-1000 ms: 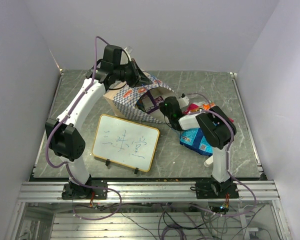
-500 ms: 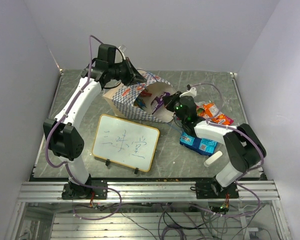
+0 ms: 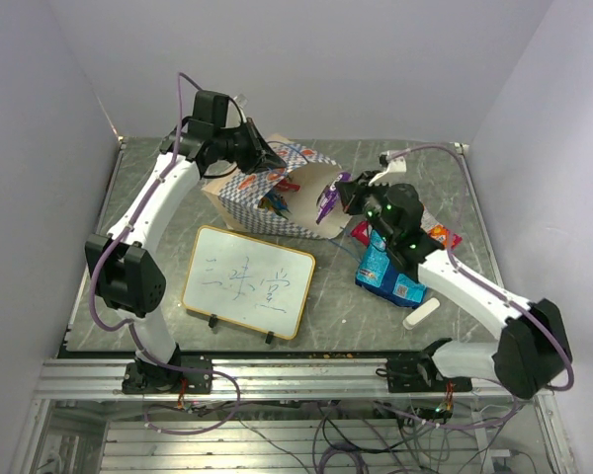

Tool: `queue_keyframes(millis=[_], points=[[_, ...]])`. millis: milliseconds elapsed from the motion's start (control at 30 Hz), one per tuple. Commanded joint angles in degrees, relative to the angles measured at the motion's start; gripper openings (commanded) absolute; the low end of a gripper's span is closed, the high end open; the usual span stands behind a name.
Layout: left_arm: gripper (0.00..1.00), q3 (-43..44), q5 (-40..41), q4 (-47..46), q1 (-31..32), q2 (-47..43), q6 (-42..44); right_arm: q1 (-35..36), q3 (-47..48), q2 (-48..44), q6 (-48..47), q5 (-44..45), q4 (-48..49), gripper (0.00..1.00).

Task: Take the snacks out of the paper bag
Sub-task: Take out the snack from the paper bag, then place the snack at the center of the board.

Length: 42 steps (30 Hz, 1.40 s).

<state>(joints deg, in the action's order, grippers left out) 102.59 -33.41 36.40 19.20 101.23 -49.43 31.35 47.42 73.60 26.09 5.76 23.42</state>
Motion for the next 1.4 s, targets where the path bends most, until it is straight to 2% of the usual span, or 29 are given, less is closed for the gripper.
queue_keyframes(millis=[0,167,400,600,700,900,1100,1200,1367], points=[[0.07,1.2,1.1,0.9,-0.4,-1.5,1.1,0.2,2.8,-6.9,-7.0,0.9,-7.5,0.0],[0.07,1.4,1.1,0.6,-0.6,-1.1,0.9,0.1,3.7,-15.0,-12.1,6.0,-16.7,0.0],[0.07,3.0,1.0,1.5,-1.0,-0.3,1.9,0.0,4.2,-24.3,-15.0,20.8,-29.7,0.0],[0.07,1.9,0.2,0.7,-1.0,-0.7,1.4,-0.1,9.5,-22.2,-10.5,44.9,-50.6,0.0],[0.07,2.0,0.3,0.9,-1.1,-0.9,1.7,-0.4,9.5,-21.6,-9.6,49.1,-55.0,0.0],[0.07,2.5,0.4,0.4,-1.1,-0.5,1.6,-1.9,9.3,-13.1,-6.7,47.6,-58.1,0.0],[0.07,4.5,2.2,3.4,-1.5,0.1,3.3,-5.7,9.5,1.0,-4.3,39.0,-51.6,0.0],[0.07,5.9,3.3,4.7,-2.1,0.5,4.0,-6.2,13.0,7.2,-2.6,35.0,-49.6,0.0],[0.07,8.5,5.3,6.1,-3.6,1.5,5.7,-6.4,11.7,10.8,-0.9,24.5,-42.7,0.0]])
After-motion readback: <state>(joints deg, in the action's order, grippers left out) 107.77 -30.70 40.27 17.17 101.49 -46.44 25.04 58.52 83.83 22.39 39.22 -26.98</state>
